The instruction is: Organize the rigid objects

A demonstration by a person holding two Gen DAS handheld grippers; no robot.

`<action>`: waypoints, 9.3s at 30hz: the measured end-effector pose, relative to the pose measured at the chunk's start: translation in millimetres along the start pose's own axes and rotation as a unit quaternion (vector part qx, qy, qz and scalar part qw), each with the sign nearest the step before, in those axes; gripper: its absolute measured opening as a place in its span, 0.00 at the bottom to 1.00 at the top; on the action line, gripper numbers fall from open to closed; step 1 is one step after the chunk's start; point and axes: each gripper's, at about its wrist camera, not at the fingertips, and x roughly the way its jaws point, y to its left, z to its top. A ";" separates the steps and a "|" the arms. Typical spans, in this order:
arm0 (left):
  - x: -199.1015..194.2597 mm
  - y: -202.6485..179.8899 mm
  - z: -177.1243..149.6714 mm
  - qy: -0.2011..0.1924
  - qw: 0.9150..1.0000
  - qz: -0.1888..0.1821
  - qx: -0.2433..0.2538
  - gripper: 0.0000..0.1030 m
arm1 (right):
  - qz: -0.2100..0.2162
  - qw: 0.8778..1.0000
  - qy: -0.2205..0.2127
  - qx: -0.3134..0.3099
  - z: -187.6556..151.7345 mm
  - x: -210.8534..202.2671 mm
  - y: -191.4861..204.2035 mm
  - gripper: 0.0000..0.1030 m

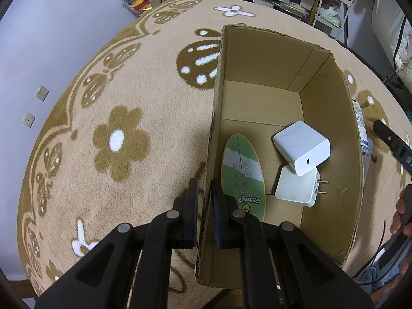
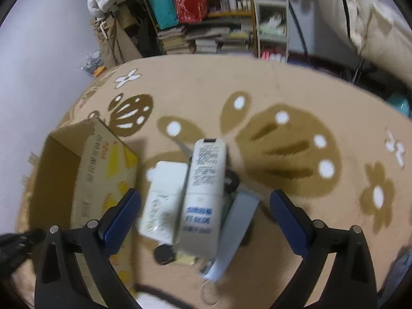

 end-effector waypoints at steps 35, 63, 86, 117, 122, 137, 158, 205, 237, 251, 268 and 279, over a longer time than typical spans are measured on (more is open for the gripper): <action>1.8 -3.4 0.1 0.003 1.000 0.005 0.006 0.09 | -0.057 0.991 0.078 -0.091 -26.7 41.8 27.9 0.45; 1.3 -4.0 -0.5 0.004 1.000 0.003 0.007 0.09 | 0.070 0.996 0.052 0.034 -4.4 7.7 0.3 0.43; 0.1 -3.6 -0.5 0.003 1.000 0.003 0.002 0.08 | 0.129 0.991 -0.014 -0.016 7.2 -37.9 55.3 0.43; 2.0 0.8 -0.6 0.005 1.000 -0.009 -0.001 0.08 | 0.105 0.968 0.022 -0.227 -41.7 -33.2 149.2 0.42; 2.8 1.2 -0.9 0.006 1.000 -0.010 0.000 0.08 | 0.107 0.969 0.017 -0.223 -38.8 -38.1 146.7 0.42; 0.4 2.7 -2.0 0.002 1.000 -0.013 -0.003 0.09 | 0.079 0.980 -0.029 -0.183 -13.1 -67.2 119.3 0.91; -0.6 -0.7 -2.6 0.000 1.000 -0.004 0.004 0.09 | -0.046 0.994 0.022 -0.094 -5.4 -22.2 15.4 0.97; 0.0 -0.9 -1.7 0.002 1.000 -0.003 0.003 0.10 | -0.119 0.982 0.140 0.035 -28.7 42.4 -30.0 0.91; 0.6 0.8 -2.4 0.002 1.000 -0.007 0.000 0.10 | -0.026 0.989 0.130 0.069 -37.4 44.3 -47.3 0.28; 0.2 1.5 -1.8 0.003 1.000 -0.009 -0.001 0.10 | -0.024 0.996 0.044 0.072 -5.6 -8.2 -43.0 0.28; 0.2 3.0 -1.1 0.003 1.000 -0.014 -0.003 0.08 | 0.054 0.995 -0.043 -0.065 6.9 -70.7 65.5 0.28; 0.3 3.1 -1.0 0.003 1.000 -0.013 -0.003 0.08 | 0.150 0.985 -0.029 -0.075 -6.2 -63.8 96.8 0.28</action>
